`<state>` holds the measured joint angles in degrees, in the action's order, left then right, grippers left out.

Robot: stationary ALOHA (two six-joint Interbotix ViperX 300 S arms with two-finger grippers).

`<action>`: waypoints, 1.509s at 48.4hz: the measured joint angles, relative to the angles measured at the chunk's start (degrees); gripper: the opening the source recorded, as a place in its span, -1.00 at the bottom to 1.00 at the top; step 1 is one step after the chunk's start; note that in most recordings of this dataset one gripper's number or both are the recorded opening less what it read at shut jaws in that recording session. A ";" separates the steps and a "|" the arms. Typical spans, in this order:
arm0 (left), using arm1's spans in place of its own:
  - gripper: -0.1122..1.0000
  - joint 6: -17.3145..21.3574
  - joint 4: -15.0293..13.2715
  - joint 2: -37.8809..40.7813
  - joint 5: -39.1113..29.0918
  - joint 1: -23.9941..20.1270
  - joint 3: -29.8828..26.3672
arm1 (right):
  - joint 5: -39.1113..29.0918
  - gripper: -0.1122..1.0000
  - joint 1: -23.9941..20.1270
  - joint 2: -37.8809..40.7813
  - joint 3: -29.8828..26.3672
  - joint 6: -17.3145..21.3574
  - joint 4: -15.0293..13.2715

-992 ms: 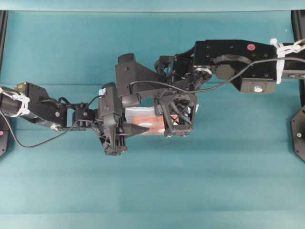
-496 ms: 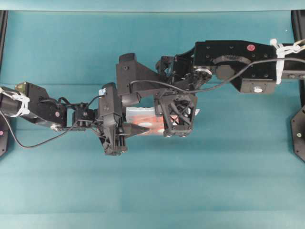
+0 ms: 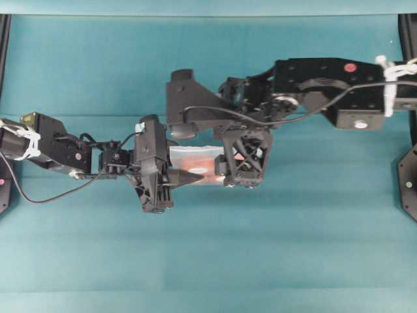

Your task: Hand over the clear zip bag and make it stand upright.

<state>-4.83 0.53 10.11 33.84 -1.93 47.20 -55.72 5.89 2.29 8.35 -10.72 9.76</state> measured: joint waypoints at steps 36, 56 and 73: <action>-0.37 0.00 0.00 0.09 0.00 0.00 0.00 | 18.90 0.78 1.14 -20.48 20.83 2.64 0.00; -0.37 0.00 0.00 0.00 0.00 0.00 0.00 | 26.54 0.78 1.05 -30.76 29.88 4.83 0.00; -0.37 0.00 0.00 0.09 0.09 0.00 0.00 | 27.16 0.78 1.05 -34.28 32.17 5.19 0.09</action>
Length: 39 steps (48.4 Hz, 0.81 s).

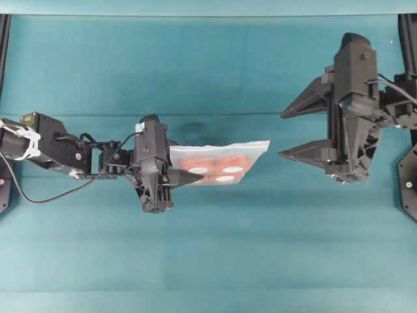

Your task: Hand over the clear zip bag and make it stand upright.

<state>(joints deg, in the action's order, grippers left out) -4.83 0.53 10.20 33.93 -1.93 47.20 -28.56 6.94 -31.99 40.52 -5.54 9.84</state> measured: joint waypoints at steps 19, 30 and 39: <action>-0.37 -0.44 0.00 0.00 -0.09 0.00 -0.09 | -0.09 0.78 -0.18 -0.53 0.53 0.00 0.00; -0.37 -0.44 0.00 0.00 -0.09 0.00 -0.18 | 0.00 0.78 -0.26 -0.44 0.88 0.00 0.00; -0.37 -0.44 0.00 0.00 0.00 0.00 -0.18 | 0.00 0.78 -0.35 -0.53 1.05 0.09 -0.09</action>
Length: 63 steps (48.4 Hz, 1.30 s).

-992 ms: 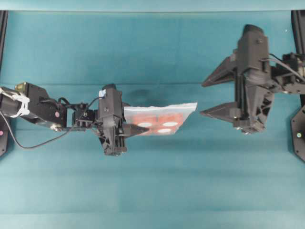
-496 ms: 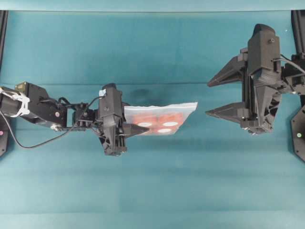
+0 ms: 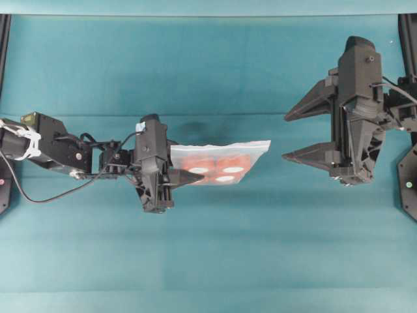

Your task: Hand over the clear zip bag and make it stand upright.

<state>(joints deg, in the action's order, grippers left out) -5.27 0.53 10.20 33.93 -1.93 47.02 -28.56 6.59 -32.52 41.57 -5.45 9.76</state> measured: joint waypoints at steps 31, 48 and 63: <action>-0.37 0.18 0.00 0.00 -0.09 0.00 0.00 | -0.26 0.78 -0.09 -0.09 0.18 -0.09 0.09; -0.37 0.18 0.00 0.00 -0.09 0.00 0.00 | -0.26 0.78 -0.09 0.00 1.14 -0.09 0.09; -0.37 0.18 0.00 0.00 -0.09 0.00 0.00 | -0.26 0.78 -0.09 0.00 1.14 -0.09 0.09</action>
